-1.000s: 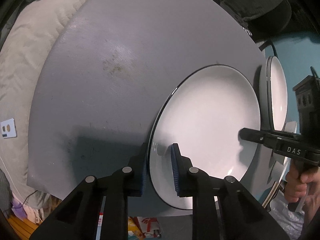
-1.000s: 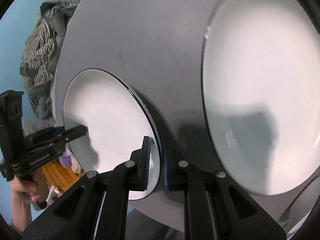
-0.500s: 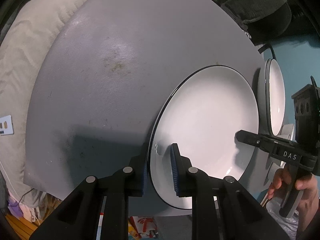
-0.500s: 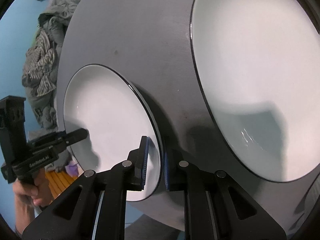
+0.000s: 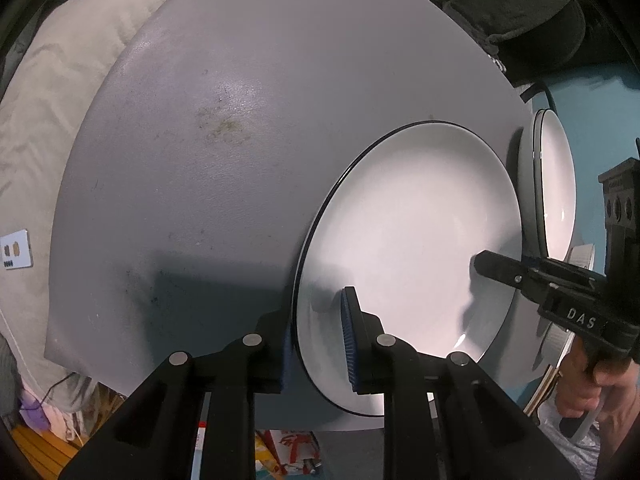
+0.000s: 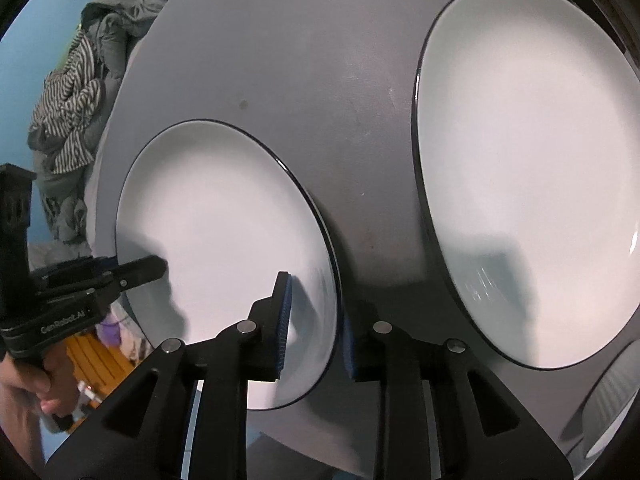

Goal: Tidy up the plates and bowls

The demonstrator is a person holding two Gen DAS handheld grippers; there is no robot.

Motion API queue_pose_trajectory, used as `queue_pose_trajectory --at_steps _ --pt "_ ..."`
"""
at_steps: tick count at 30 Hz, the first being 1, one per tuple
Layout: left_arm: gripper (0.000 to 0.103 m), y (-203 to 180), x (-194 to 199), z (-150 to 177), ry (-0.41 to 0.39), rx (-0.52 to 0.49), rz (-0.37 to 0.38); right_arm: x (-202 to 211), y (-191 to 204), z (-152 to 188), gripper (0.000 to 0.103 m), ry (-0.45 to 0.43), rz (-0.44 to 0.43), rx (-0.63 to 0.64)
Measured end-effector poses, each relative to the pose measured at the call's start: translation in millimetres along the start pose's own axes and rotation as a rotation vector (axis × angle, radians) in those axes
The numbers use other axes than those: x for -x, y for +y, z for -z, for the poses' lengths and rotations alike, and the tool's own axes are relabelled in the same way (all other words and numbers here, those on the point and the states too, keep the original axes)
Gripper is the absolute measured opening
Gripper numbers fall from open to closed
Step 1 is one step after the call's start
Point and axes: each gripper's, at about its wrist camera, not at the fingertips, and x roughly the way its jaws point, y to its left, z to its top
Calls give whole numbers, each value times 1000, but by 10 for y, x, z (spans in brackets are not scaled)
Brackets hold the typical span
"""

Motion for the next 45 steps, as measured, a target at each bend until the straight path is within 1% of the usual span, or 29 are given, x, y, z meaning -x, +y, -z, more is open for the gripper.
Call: queue_pose_trajectory --at_steps 6,8,9,10,11,15,21,24,27,33,45 --pt "20 -9 -24 14 -11 19 -10 6 -41 12 24 0 -34 -4" --pt "22 -14 -21 40 -21 15 -21 23 -70 36 22 -1 -30 6" --pt "22 -15 -16 52 -22 11 -26 23 -58 38 21 -2 -26 14" --pt "22 -18 -17 67 -22 11 -28 18 -40 37 18 -2 -18 26" --pt "22 -19 -15 81 -23 13 -29 25 -41 46 17 -1 -13 38" --pt "21 -57 -3 143 -38 17 -34 41 -13 87 17 9 0 87" --pt "21 -166 19 206 -30 3 -27 107 -74 154 16 13 -19 72" --pt "21 -230 69 226 -32 -2 -18 181 -87 178 16 14 -11 72" --pt "21 -307 118 251 -36 -11 -11 281 -107 210 16 7 -1 69" --pt "21 -559 233 230 -41 -64 -15 475 -187 235 16 -4 3 57" --pt "21 -1165 298 -40 -59 -166 -10 870 -557 181 16 -68 2 -12"
